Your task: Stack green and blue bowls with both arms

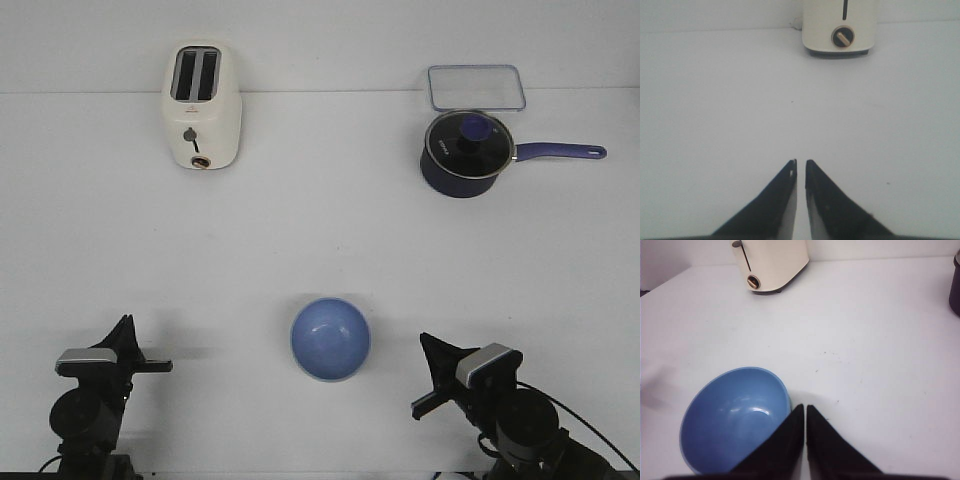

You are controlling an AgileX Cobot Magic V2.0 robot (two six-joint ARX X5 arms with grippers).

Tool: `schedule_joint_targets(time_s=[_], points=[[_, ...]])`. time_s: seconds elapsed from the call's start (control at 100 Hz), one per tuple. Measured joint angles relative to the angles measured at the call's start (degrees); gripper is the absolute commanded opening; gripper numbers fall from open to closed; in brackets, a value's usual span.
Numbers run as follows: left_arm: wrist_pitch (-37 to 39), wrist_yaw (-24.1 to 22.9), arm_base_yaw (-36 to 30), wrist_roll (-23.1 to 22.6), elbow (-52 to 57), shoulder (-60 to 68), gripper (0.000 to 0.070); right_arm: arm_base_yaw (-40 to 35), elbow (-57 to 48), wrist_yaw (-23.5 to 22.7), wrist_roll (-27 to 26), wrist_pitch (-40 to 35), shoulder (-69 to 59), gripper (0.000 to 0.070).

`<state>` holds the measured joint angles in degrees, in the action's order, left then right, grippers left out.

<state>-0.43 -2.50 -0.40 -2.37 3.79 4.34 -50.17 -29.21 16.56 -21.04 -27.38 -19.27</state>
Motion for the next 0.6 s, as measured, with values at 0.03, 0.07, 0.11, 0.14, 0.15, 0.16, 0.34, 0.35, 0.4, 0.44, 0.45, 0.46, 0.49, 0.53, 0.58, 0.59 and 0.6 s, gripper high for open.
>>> schedule_joint_targets(time_s=[0.03,0.07,0.11,0.14,0.15,0.16,0.34,0.35,0.4,0.44,0.45,0.46,0.49,0.53,0.58,0.59,0.6], points=[[0.0,0.44,0.28,-0.09,-0.46,-0.46,0.0015,0.0,0.0,0.0,0.0,0.0,0.0,0.0009],[0.04,0.92,0.59,-0.11,-1.09,-1.25,0.0015,0.0,0.0,0.0,0.0,0.0,0.0,0.0009],[0.09,1.16,0.79,-0.11,-1.73,-2.25,0.0015,0.0,0.0,0.0,0.0,0.0,0.0,0.0009],[-0.46,1.36,0.96,-0.13,-1.84,-3.1,0.0015,0.0,0.0,0.0,0.0,0.0,0.0,0.0009],[-0.42,1.36,1.01,-0.11,-1.84,-3.37,0.0015,0.0,0.0,0.0,0.0,0.0,0.0,0.0009],[-0.42,1.38,1.05,-0.11,-1.84,-3.65,0.0015,0.0,0.0,0.0,0.0,0.0,0.0,0.0009],[-0.11,1.6,1.18,-0.11,-1.84,-4.07,0.0015,0.0,0.0,0.0,0.0,0.02,0.0,0.0009],[-0.09,1.6,1.18,-0.11,-1.84,-4.07,0.0015,0.0,0.0,0.0,0.0,0.02,0.0,0.0009],[-0.07,1.6,1.18,-0.11,-1.84,-4.07,0.0015,-0.02,0.0,0.0,0.0,0.04,0.0,0.0009],[-0.07,1.6,1.18,-0.11,-1.84,-4.07,0.0015,-0.02,0.0,0.0,0.0,0.02,0.0,0.0009],[-0.07,1.6,1.18,-0.11,-1.84,-4.07,0.0015,-0.02,0.02,0.0,0.0,0.02,0.0,0.0009],[-0.07,1.6,1.18,-0.11,-1.84,-4.07,0.0015,-0.02,0.0,0.0,0.0,0.02,0.0,0.0009],[-0.07,1.6,1.18,-0.11,-1.84,-4.07,0.0015,-0.02,0.0,0.0,0.0,0.02,0.0,0.0009],[-0.07,1.6,1.18,-0.11,-1.84,-4.07,0.0015,-0.02,0.0,0.0,0.0,0.02,0.0,0.0009],[-0.07,1.6,1.18,-0.11,-1.84,-4.07,0.0015,-0.02,0.0,0.0,0.0,0.02,0.0,0.0009],[-0.07,1.6,1.18,-0.11,-1.84,-4.07,0.0015,-0.02,0.0,0.0,0.0,0.02,0.0,0.0009],[-0.07,1.6,1.18,-0.11,-1.84,-4.07,0.0015,-0.02,0.0,0.0,0.0,0.02,0.0,0.0009]])
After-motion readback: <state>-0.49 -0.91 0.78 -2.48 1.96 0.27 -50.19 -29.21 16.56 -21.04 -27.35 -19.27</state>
